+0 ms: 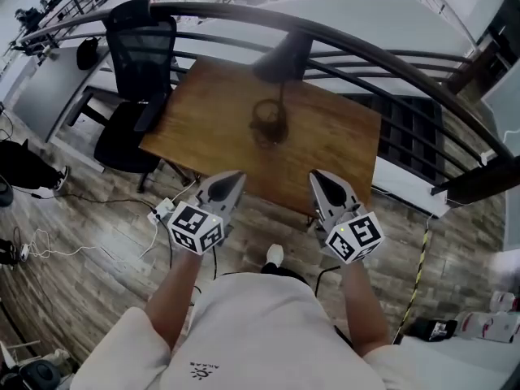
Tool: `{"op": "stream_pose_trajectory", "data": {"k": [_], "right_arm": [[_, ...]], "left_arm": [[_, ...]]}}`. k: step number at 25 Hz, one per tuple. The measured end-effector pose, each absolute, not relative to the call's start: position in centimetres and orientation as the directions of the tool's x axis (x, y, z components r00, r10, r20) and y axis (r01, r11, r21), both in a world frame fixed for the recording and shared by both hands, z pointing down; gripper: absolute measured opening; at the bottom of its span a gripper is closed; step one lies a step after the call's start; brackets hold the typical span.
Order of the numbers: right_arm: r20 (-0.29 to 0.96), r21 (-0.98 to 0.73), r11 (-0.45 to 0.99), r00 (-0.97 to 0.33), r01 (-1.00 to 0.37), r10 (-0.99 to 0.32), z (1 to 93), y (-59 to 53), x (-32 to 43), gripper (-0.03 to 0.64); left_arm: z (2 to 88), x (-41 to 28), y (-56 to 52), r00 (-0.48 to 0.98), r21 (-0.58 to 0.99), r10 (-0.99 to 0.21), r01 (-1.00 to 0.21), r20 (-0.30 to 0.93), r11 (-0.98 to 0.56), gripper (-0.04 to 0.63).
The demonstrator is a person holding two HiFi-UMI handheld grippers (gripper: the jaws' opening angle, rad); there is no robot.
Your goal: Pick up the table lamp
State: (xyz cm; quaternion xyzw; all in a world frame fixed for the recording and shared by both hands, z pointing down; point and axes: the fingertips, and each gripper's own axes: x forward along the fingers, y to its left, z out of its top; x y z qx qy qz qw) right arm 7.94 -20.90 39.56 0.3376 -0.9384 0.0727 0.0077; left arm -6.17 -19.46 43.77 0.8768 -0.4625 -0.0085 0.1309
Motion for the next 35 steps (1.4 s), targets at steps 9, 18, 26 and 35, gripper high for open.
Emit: {"op": "stream_pose_trajectory", "data": {"k": [9, 18, 26, 35], "right_arm": [[0.034, -0.148, 0.822, -0.834, -0.55, -0.551, 40.8, -23.8, 9.6, 0.017], [0.067, -0.137, 0.815, -0.826, -0.563, -0.559, 42.3, -26.4, 11.3, 0.017], [0.062, -0.153, 0.774, -0.788, -0.614, -0.613, 41.9, -28.7, 10.7, 0.017], [0.078, -0.167, 0.723, -0.74, -0.67, -0.668, 41.8, -30.1, 8.5, 0.017]], "left_arm": [[44.9, -4.3, -24.0, 0.51, 0.239, -0.853, -0.847, 0.113, -0.475, 0.005], [46.8, -3.2, -26.6, 0.516, 0.23, -0.842, -0.848, 0.158, -0.477, 0.005], [47.7, -4.1, -31.2, 0.551, 0.198, -0.813, -0.832, 0.186, -0.518, 0.005], [48.5, -4.5, -36.0, 0.619, 0.181, -0.758, -0.785, 0.204, -0.592, 0.006]]}}
